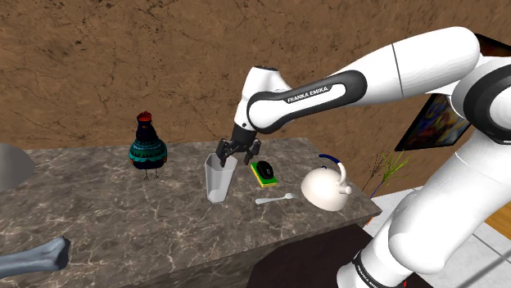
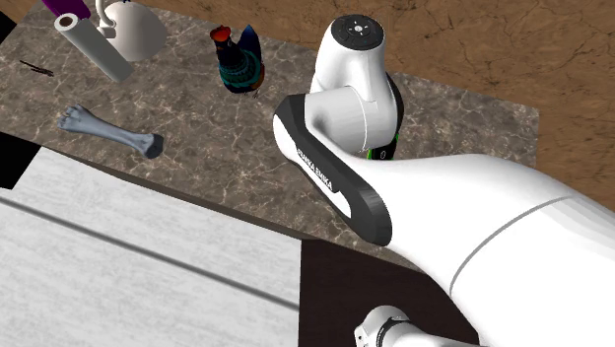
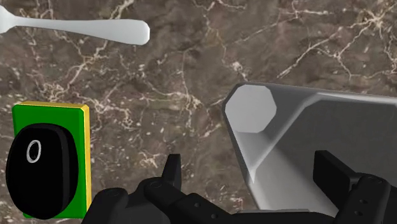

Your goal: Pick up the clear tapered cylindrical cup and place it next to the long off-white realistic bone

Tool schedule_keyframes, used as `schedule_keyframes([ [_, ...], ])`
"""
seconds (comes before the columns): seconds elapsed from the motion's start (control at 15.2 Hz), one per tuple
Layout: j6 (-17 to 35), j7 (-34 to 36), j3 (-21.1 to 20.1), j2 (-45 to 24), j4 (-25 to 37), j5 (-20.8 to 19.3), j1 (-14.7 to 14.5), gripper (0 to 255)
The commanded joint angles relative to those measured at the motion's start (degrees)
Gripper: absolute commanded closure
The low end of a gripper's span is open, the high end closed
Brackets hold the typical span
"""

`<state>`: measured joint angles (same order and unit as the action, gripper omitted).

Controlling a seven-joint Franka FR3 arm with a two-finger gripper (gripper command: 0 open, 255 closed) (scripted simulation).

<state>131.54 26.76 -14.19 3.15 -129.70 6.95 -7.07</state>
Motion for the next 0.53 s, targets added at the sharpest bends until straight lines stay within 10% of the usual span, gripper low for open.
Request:
schedule_keyframes([
  [0.0, 0.15, 0.02, -0.02, -0.05, -0.08, -0.01, -0.01, 0],
  [0.26, 0.14, 0.02, -0.02, -0.05, -0.07, -0.01, -0.01, 0],
  [0.33, 0.14, 0.02, -0.02, -0.05, -0.07, -0.01, -0.01, 255],
  [0.46, 0.14, 0.02, -0.02, -0.05, -0.07, -0.01, -0.01, 255],
])
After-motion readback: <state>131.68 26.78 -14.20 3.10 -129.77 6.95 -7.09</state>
